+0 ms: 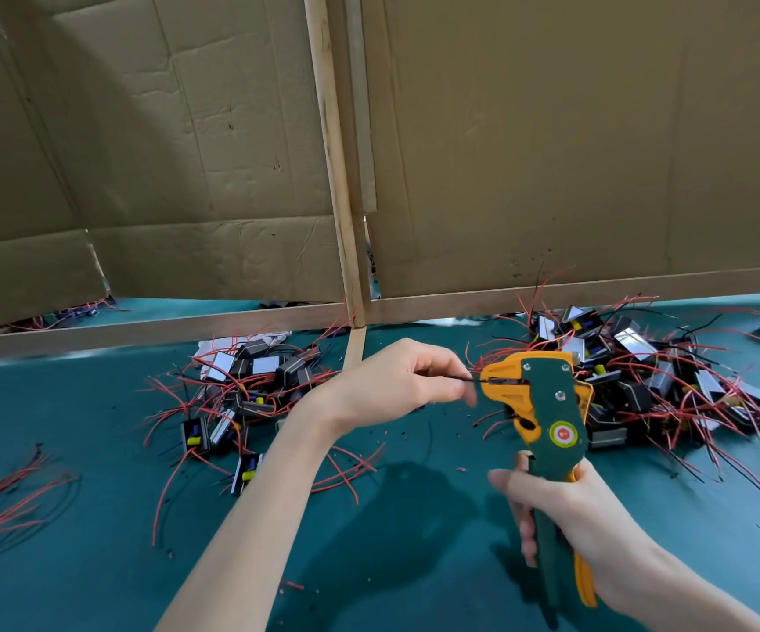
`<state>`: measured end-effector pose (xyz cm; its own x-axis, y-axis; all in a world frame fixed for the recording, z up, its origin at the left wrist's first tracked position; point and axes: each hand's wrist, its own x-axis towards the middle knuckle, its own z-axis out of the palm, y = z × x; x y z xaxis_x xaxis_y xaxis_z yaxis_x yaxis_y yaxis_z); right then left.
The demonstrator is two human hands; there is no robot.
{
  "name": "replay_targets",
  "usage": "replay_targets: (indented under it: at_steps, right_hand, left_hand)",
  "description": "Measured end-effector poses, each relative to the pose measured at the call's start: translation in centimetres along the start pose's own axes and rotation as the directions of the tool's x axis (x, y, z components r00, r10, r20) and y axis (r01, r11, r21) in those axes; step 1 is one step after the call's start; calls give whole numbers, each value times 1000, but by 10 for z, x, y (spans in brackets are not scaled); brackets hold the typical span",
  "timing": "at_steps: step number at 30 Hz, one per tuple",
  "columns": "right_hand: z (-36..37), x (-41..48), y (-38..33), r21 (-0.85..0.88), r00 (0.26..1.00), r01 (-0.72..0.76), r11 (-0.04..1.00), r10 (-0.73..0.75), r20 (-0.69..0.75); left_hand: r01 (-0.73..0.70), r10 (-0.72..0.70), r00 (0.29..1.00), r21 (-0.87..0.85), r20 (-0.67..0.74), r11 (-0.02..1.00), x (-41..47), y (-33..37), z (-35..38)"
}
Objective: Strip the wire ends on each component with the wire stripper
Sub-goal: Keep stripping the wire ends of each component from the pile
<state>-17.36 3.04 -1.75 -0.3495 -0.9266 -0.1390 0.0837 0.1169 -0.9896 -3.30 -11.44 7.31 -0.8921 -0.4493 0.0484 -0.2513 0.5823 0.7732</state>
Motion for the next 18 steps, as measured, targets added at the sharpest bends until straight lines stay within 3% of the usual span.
replay_targets:
  at_steps: [2,7,11,14,18]
  right_hand:
    - [-1,2,4,31,1000,-26,999,26,-11]
    - [-2,2,-9,231,965,-74,970,11,261]
    - [-9,8,-7,282,971,-43,958,-26,237]
    - [-12,12,-7,320,978,-39,947,-29,207]
    - [-17,16,-7,331,983,-35,943,-27,180]
  left_hand:
    - [29,-29,1000,11,3,1000,2,-1,4]
    - [62,-63,997,-28,-32,998,0,-7,-2]
    - [93,-98,989,-53,-112,994,-1,-13,-9]
    - [45,-37,961,23,-274,999,3,-13,-9]
    - [-84,167,849,185,-502,979,18,-3,3]
